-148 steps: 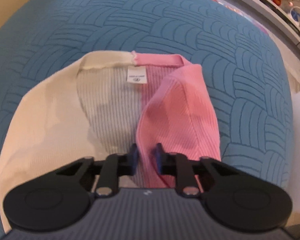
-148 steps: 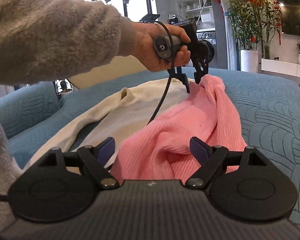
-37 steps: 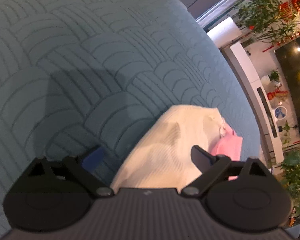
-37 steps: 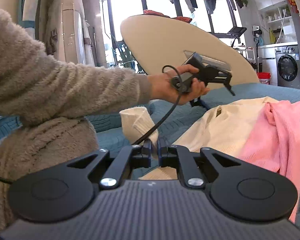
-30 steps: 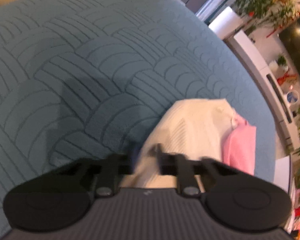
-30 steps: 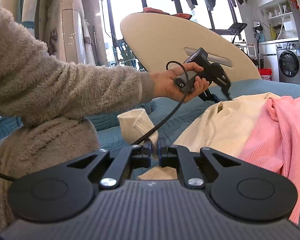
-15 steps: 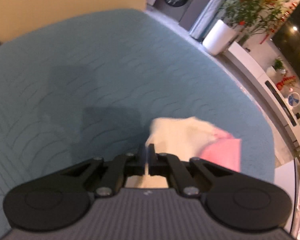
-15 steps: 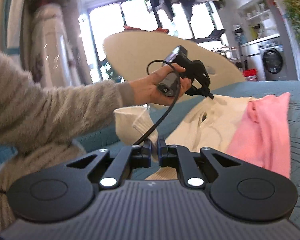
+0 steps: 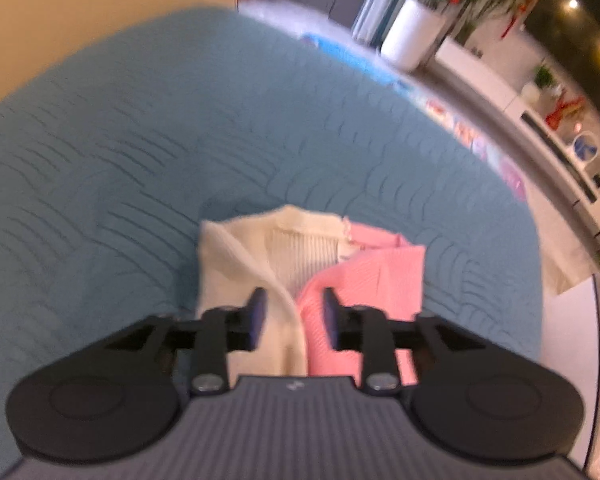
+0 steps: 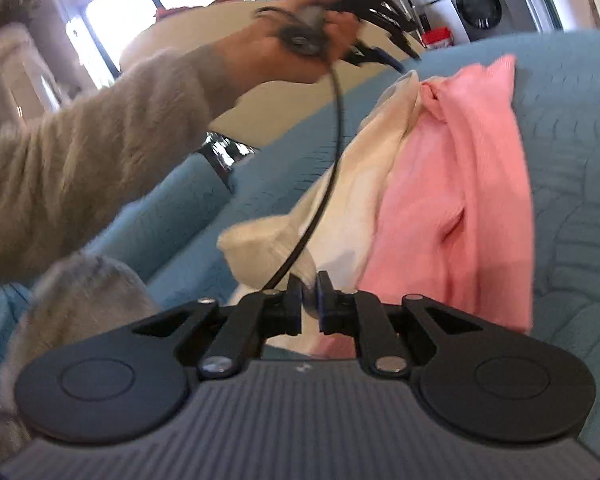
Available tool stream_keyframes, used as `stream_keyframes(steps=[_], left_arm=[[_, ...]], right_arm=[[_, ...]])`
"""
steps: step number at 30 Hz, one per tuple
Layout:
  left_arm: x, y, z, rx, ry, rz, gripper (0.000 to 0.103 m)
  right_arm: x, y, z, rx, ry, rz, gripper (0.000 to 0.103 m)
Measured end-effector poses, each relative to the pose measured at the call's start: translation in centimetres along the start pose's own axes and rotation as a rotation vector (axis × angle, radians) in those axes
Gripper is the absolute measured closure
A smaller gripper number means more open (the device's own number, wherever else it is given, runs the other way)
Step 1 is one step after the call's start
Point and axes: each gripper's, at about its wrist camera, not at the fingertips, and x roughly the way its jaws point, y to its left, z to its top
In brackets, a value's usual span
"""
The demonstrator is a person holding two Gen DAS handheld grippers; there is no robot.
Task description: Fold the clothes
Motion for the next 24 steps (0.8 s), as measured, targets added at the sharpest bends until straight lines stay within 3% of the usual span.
stream_keyframes(steps=[3, 6, 8, 10, 14, 17, 19, 20, 22, 23, 24], left_arm=[[-5.2, 1.3, -1.5, 0.003, -0.048, -0.002, 0.049], [-9.7, 2.6, -3.4, 0.009, -0.072, -0.013, 0.046], [-11.6, 3.1, -5.0, 0.021, -0.079, -0.026, 0.037], [-12.8, 3.2, -7.0, 0.049, -0.087, -0.042, 0.03], [-12.6, 2.8, -10.7, 0.143, -0.119, 0.002, 0.029], [-9.8, 3.1, -11.6, 0.166, -0.067, 0.063, 0.031], [-7.9, 3.4, -11.6, 0.169, -0.004, 0.068, 0.033], [-7.4, 3.6, -11.6, 0.164, 0.009, 0.069, 0.033], [-6.7, 3.8, -11.5, 0.157, 0.031, 0.073, 0.032], [-6.4, 3.8, -11.5, 0.161, 0.046, 0.075, 0.032], [-6.1, 3.8, -11.6, 0.17, 0.066, 0.076, 0.032]], right_arm=[[-0.8, -2.9, -0.5, 0.299, -0.119, 0.119, 0.091], [-1.4, -6.2, -2.6, 0.685, -0.24, 0.273, 0.091], [-1.3, -8.1, -5.1, 0.962, -0.321, 0.364, 0.091], [-1.0, -7.8, -6.5, 0.999, -0.313, 0.36, 0.091], [-0.4, -6.4, -8.2, 1.049, -0.329, 0.48, 0.091], [-0.6, -5.2, -8.6, 1.049, -0.397, 0.63, 0.091], [-1.2, -5.2, -8.8, 1.062, -0.459, 0.685, 0.091], [-1.5, -5.5, -9.1, 1.073, -0.489, 0.686, 0.091], [-1.9, -5.7, -9.2, 1.035, -0.419, 0.511, 0.089], [-1.5, -5.7, -9.1, 1.004, -0.327, 0.389, 0.083], [-0.8, -5.6, -8.9, 0.949, -0.162, 0.222, 0.078]])
